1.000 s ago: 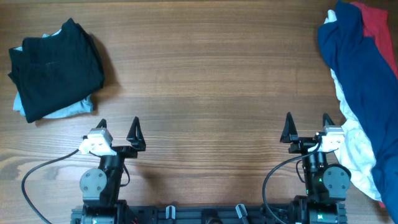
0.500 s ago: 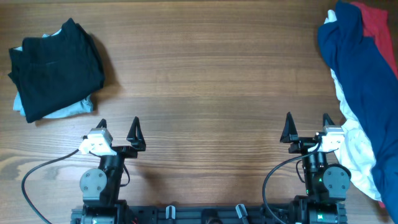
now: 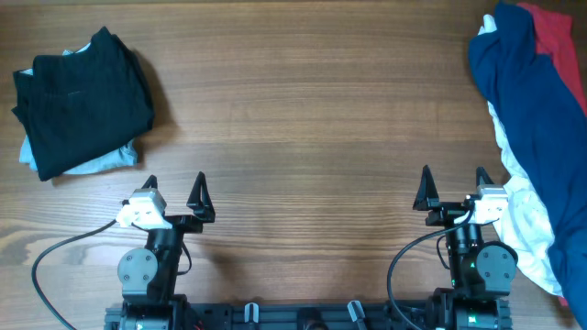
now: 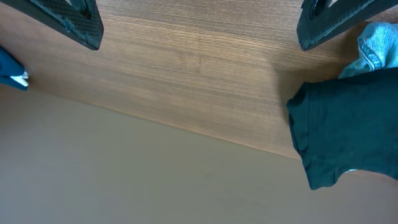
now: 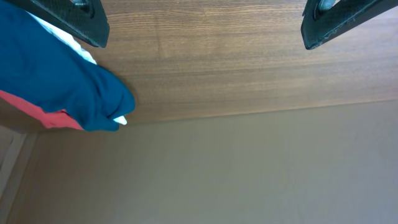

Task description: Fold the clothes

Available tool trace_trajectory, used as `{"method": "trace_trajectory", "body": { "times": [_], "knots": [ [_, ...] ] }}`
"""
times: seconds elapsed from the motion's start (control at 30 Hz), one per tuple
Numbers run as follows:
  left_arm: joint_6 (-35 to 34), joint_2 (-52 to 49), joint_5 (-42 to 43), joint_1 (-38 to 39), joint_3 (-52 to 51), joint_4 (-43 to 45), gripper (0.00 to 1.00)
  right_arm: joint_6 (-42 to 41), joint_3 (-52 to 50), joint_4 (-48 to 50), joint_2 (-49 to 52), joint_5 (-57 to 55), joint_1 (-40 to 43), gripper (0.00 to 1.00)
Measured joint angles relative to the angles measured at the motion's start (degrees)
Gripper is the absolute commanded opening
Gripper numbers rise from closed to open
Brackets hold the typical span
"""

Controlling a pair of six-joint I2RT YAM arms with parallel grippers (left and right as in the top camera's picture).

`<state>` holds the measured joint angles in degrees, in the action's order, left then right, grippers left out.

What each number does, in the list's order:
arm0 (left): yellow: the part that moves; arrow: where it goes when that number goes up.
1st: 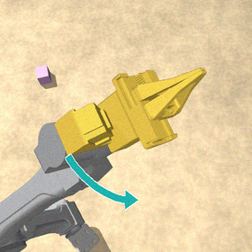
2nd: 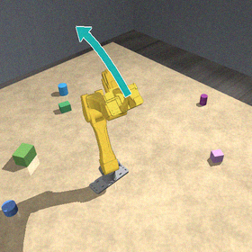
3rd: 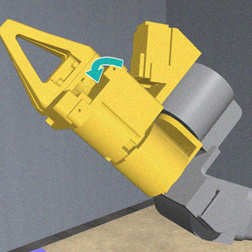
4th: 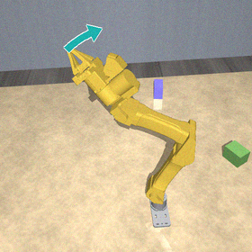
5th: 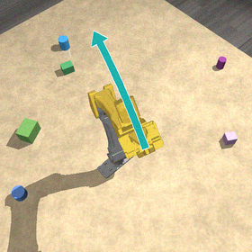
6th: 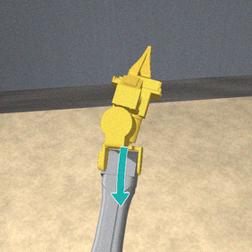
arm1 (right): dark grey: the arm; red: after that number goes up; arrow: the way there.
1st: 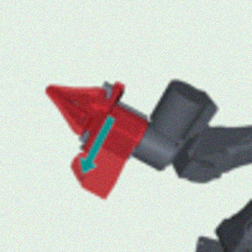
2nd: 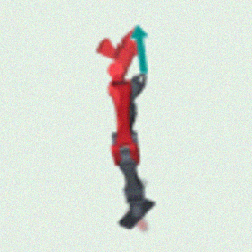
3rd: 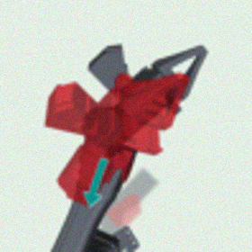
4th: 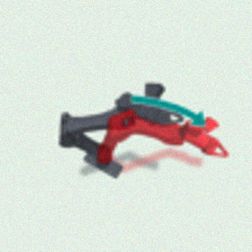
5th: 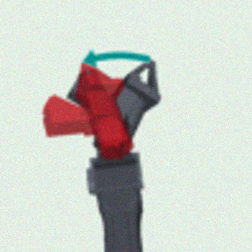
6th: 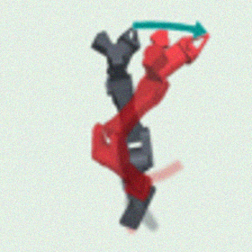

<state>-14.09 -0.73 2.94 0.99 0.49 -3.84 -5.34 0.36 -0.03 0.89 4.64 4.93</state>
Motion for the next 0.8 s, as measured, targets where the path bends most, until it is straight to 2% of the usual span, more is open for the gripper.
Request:
{"method": "trace_trajectory", "body": {
  "times": [0.23, 0.57, 0.8],
  "knots": [
    [0.0, 0.0, 0.0, 0.0, 0.0, 0.0, 1.0, -0.9, 0.0, 0.0, 0.0, 0.0, 0.0, 1.0],
    [-0.1, 0.0, 0.0, 0.0, 0.0, 0.0, 1.0, -10.8, 0.0, 0.0, 0.0, 0.0, 0.0, 1.0],
    [-3.1, -0.2, 0.5, 0.0, 0.0, 0.0, 1.0, -13.1, 0.1, -0.2, 2.6, 1.0, 0.0, 1.0]
  ]
}}
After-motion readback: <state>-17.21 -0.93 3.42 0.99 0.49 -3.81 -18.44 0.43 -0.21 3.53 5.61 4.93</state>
